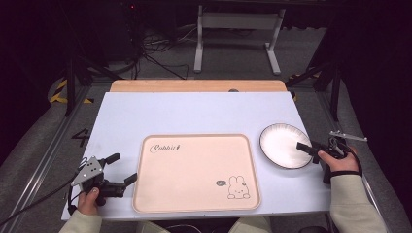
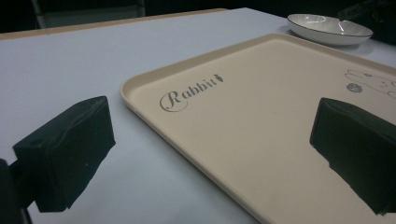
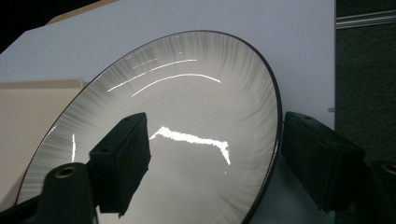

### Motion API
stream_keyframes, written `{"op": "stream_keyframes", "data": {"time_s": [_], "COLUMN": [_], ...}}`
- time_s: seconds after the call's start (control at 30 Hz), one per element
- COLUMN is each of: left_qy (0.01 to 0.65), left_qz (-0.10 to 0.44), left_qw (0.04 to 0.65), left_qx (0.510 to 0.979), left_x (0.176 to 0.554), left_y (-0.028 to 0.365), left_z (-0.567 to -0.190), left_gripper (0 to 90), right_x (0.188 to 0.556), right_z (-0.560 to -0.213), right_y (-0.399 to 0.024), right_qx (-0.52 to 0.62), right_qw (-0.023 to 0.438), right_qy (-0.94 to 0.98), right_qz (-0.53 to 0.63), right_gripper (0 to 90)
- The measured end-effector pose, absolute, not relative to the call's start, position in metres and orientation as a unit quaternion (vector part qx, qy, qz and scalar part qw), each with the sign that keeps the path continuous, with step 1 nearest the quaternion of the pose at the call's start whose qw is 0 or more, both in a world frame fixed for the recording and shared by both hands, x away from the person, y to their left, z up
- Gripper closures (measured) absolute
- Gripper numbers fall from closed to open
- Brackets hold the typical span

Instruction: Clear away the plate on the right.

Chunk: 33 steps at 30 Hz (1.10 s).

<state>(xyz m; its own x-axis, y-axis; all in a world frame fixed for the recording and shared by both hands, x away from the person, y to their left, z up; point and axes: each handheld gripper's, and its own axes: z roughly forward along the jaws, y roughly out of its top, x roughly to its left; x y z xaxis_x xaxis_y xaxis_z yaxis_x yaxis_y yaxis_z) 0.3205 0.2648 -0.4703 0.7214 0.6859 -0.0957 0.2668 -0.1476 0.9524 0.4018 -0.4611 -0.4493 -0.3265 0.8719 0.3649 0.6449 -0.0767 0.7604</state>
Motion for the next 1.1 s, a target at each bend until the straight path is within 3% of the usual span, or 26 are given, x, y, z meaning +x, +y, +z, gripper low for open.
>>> {"op": "stream_keyframes", "data": {"time_s": [0.37,0.53,0.73,1.03,1.1], "left_qy": [0.324,0.324,0.324,0.325,0.325], "left_qz": [0.185,0.185,0.184,0.182,0.182], "left_qw": [0.567,0.567,0.567,0.567,0.567], "left_qx": [0.735,0.735,0.735,0.735,0.735], "left_x": [0.3205,0.3205,0.3206,0.3207,0.3207], "left_y": [0.2648,0.2649,0.2649,0.265,0.265], "left_z": [-0.4703,-0.4703,-0.4703,-0.4703,-0.4703], "left_gripper": [0.4,0.4,0.4,0.4,0.4], "right_x": [0.402,0.4028,0.4035,0.4024,0.4021], "right_z": [-0.4525,-0.4537,-0.4519,-0.4521,-0.4517], "right_y": [-0.4657,-0.4607,-0.4571,-0.4592,-0.4591], "right_qx": [0.595,0.615,0.627,0.655,0.661], "right_qw": [0.102,0.085,0.091,0.113,0.109], "right_qy": [0.655,0.632,0.63,0.614,0.609], "right_qz": [0.455,0.463,0.449,0.425,0.425], "right_gripper": [40.9,40.1,46.9,73.8,74.7]}}
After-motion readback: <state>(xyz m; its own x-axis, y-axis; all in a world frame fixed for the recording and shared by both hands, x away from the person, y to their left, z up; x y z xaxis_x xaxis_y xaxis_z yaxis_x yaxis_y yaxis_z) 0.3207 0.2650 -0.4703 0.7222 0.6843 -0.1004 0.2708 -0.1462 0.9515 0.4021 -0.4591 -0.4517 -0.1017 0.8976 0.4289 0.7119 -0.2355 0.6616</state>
